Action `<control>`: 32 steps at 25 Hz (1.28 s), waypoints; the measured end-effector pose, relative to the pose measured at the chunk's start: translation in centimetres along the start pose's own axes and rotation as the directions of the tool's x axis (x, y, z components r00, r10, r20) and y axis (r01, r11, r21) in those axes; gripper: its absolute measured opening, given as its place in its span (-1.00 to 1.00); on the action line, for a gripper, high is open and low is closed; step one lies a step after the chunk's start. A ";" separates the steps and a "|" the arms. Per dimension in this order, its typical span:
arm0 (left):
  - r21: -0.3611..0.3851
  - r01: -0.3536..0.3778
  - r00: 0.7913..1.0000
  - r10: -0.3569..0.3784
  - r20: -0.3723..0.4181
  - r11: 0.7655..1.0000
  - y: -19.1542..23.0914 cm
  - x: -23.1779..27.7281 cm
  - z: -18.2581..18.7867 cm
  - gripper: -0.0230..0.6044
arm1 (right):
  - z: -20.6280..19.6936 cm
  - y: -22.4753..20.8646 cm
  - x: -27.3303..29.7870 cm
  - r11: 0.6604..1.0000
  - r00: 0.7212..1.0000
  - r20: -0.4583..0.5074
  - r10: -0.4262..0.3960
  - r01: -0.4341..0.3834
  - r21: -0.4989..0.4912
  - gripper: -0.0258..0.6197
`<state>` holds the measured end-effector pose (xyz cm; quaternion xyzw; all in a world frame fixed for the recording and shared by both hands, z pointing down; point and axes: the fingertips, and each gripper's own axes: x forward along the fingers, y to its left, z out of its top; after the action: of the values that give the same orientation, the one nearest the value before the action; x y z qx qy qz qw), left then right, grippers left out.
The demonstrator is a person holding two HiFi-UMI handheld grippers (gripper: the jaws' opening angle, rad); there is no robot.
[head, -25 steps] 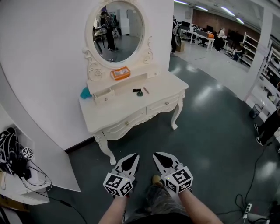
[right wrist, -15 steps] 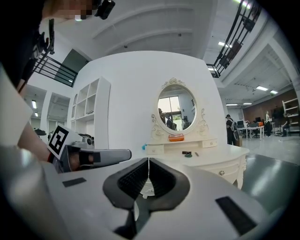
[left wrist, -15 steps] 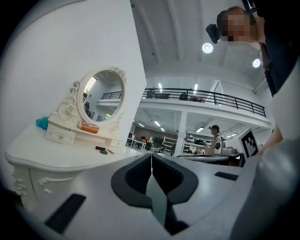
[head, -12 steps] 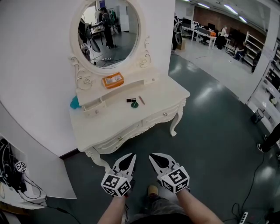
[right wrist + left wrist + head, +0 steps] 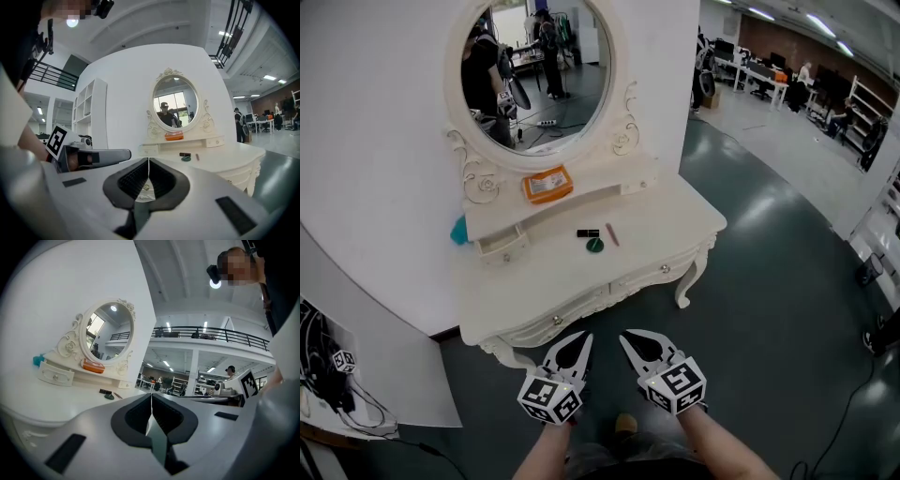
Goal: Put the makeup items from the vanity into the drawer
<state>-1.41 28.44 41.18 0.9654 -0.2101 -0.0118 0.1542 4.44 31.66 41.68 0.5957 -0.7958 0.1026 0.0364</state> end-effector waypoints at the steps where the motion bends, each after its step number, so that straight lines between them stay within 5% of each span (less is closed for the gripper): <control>1: -0.001 -0.008 1.000 0.008 -0.001 1.000 0.3 0.3 0.0 -0.87 | -0.1 -0.4 0.4 1.000 1.000 -0.002 0.007 -0.007 0.005 -0.85; 11: -0.026 -0.077 0.997 0.076 -0.021 0.997 3.4 2.6 -0.4 -0.87 | -0.8 -2.1 4.7 0.996 0.997 -0.029 0.078 -0.076 0.050 -0.85; 32: -0.043 -0.028 0.996 0.025 -0.080 0.999 15.5 16.4 1.6 -0.87 | 0.8 -11.8 20.6 0.993 0.990 -0.099 0.103 -0.097 0.064 -0.85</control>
<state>7.19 7.82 45.10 0.9585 -0.2163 0.0241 0.1840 9.82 9.00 46.02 0.5497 -0.8185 0.1581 0.0546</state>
